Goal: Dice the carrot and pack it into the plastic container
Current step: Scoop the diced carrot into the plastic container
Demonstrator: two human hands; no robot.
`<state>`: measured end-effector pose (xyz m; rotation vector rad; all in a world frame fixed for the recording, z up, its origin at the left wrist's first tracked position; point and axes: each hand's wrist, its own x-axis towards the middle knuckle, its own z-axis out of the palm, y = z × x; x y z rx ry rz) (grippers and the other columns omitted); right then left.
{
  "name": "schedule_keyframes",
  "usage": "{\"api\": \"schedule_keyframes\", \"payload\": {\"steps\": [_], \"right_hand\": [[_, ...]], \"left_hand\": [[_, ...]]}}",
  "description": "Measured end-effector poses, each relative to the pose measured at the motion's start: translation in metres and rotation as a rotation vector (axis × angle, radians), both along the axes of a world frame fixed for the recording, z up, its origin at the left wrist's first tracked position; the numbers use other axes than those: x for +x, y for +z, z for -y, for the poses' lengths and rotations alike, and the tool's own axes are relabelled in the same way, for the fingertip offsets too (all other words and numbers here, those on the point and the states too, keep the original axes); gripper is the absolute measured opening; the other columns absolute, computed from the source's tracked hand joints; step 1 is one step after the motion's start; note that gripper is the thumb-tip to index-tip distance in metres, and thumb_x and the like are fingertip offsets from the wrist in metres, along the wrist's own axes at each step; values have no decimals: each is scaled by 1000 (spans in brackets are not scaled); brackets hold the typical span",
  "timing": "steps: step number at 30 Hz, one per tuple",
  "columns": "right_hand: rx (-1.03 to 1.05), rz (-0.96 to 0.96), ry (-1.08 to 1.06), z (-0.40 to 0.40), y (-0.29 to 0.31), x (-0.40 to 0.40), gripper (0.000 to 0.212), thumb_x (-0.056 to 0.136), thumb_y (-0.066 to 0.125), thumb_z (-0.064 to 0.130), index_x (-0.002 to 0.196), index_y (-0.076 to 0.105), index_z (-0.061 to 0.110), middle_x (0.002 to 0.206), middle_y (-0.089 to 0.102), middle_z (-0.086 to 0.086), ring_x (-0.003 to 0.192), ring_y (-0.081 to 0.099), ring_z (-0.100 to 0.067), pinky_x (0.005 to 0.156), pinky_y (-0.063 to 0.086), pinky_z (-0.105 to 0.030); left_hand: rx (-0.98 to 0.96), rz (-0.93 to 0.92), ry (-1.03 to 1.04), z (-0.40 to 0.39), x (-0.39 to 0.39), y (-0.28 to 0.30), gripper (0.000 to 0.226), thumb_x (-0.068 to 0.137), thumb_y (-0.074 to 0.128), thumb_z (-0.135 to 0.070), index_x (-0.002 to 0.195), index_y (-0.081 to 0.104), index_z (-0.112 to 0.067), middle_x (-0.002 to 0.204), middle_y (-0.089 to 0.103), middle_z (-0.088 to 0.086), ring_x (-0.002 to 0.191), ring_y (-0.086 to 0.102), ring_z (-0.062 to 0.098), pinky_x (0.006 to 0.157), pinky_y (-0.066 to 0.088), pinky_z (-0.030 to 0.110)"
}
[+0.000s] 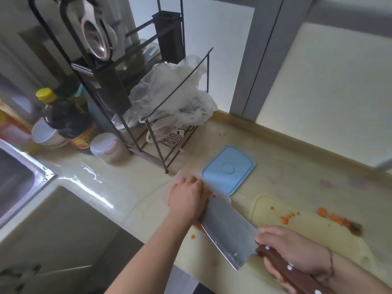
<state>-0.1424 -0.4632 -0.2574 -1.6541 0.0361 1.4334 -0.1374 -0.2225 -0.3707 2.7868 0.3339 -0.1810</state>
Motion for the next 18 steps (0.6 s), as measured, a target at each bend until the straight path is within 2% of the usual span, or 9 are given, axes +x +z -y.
{"api": "schedule_keyframes", "payload": {"steps": [3,4,7,9,12,16,18], "right_hand": [[-25,-28,29,6,5,3,20,99,39,18,84,44,6,49,50,-17,30,43,-21,32,34,-21],[-31,-32,37,8,6,4,20,99,40,20,84,44,6,50,50,-17,30,43,-21,32,34,-21],[-26,-52,28,10,8,4,18,100,39,19,87,42,7,50,49,-18,30,44,-20,32,34,-21],[-5,-65,7,8,9,2,18,100,39,18,87,42,7,51,48,-18,30,44,-20,32,35,-21],[14,-73,-55,10,8,-4,17,100,39,18,85,39,9,51,48,-17,31,44,-20,34,36,-19],[51,-5,-143,34,6,-24,21,102,38,22,87,39,9,52,51,-16,32,46,-20,34,35,-19],[-9,121,-238,59,2,-44,22,103,37,22,90,47,7,52,54,-12,35,47,-19,37,36,-21]], "left_hand": [[36,100,-25,-9,-2,-1,46,84,34,-43,79,73,-18,84,68,0,83,63,32,61,46,33],[19,157,-24,-11,-2,-1,41,84,40,-40,78,74,-18,83,68,0,82,64,31,59,48,32],[-155,279,-61,-13,-4,5,27,92,54,-35,94,76,-21,97,71,-4,97,62,21,73,53,33],[-250,326,-189,-15,-6,6,28,93,54,-40,94,75,-22,97,70,-7,93,62,17,78,53,31],[-216,367,-353,-18,-8,-1,29,91,55,-41,91,76,-20,95,70,-4,85,63,20,74,55,35],[-244,466,-175,-12,-8,2,39,90,48,-40,97,77,-14,97,71,1,92,57,16,77,47,27],[-267,558,-154,1,-10,6,38,92,51,-35,101,77,-10,101,71,6,95,56,16,81,43,25]]}}
